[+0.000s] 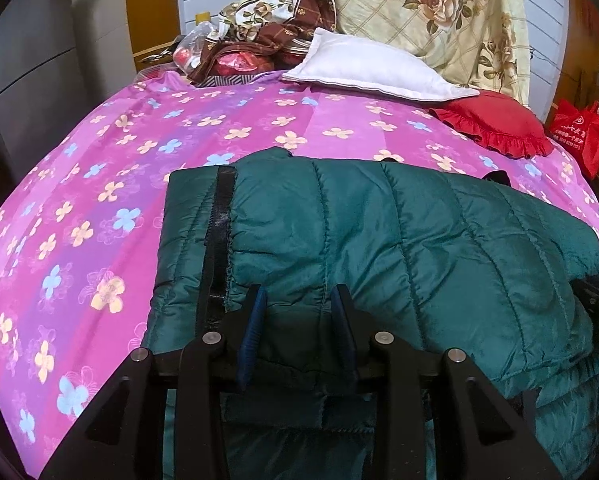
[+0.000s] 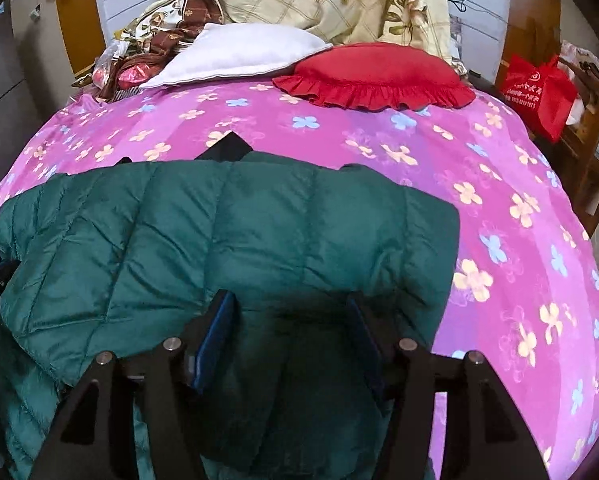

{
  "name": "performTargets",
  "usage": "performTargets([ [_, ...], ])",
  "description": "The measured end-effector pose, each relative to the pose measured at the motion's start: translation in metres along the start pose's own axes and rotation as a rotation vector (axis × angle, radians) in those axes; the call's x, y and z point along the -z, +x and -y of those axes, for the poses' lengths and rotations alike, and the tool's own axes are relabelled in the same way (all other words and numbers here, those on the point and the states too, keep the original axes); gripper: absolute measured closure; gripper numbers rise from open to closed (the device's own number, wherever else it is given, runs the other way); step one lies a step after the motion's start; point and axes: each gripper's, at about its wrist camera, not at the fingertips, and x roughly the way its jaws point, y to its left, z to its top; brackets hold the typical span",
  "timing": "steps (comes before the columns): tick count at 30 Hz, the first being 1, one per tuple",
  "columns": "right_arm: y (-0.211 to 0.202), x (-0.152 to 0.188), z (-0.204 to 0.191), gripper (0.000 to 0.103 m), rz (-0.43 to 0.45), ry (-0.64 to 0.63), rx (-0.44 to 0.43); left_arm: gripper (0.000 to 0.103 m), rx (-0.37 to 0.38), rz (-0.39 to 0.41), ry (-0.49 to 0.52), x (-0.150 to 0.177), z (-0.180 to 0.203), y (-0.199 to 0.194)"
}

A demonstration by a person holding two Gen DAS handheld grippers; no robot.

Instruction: Fold large clothes

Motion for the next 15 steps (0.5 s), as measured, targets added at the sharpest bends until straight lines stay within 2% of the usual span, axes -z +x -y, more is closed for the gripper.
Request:
performTargets([
  [5,-0.038,0.009,0.006,0.041,0.029,0.013,-0.034,0.086,0.003,0.007,0.000,0.001,0.001,0.001],
  [9,-0.057,0.022,0.009,0.036,0.046,0.002,-0.033,0.085,-0.004,0.010,0.003,0.001,0.001,0.002],
  [15,-0.021,0.031,0.010,0.034,-0.006,-0.017,0.012,0.084,-0.016,0.015,0.014,0.001,0.004,0.003],
])
